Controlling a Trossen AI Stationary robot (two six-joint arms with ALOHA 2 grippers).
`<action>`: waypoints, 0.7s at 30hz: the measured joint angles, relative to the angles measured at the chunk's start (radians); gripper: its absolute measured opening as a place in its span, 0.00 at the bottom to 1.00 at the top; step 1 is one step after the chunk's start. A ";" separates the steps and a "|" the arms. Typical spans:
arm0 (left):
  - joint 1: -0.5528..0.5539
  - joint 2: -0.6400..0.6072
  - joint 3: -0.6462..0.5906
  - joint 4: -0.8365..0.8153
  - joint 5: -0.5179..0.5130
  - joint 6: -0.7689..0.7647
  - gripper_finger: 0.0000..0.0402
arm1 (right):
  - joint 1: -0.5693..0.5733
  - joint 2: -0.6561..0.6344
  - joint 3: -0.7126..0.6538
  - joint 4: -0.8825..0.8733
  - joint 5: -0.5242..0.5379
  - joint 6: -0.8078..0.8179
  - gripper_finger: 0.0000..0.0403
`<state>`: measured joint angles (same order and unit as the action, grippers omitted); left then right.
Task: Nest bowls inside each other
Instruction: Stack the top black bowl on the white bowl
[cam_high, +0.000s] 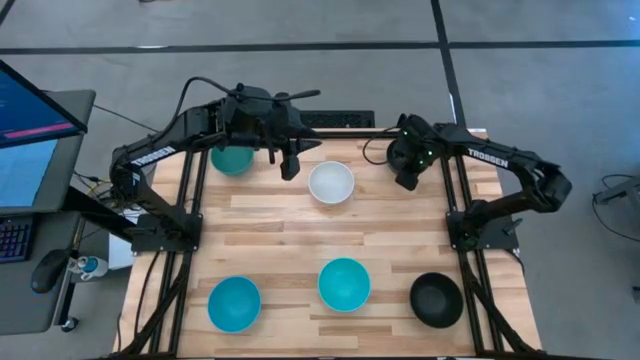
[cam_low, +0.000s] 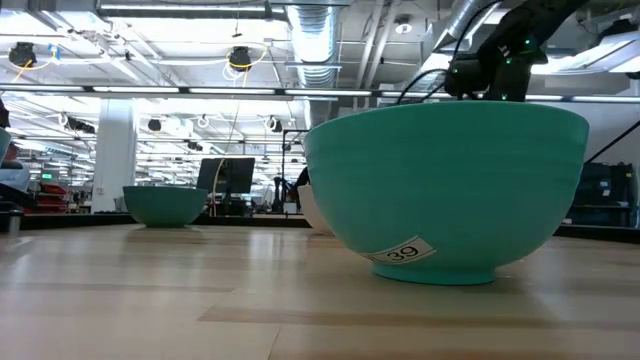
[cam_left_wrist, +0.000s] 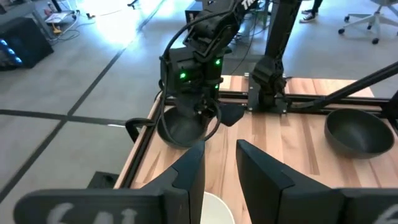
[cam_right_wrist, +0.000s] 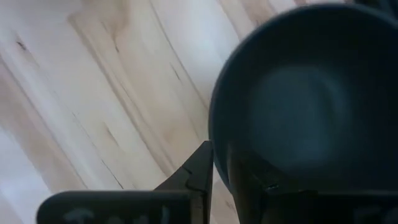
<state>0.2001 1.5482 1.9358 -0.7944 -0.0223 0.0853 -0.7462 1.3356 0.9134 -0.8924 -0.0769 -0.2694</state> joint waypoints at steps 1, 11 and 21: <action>-0.001 0.000 0.000 0.000 0.000 0.000 0.21 | -0.007 0.009 0.000 0.000 0.000 0.003 0.17; -0.001 0.000 0.000 0.000 0.001 0.005 0.21 | -0.008 0.080 0.000 -0.024 -0.013 0.008 0.17; -0.001 -0.001 0.000 0.000 0.000 0.005 0.21 | 0.006 0.025 0.000 -0.050 -0.019 0.007 0.17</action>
<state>0.1993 1.5475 1.9358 -0.7948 -0.0219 0.0901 -0.7401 1.3602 0.9134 -0.9427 -0.0956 -0.2626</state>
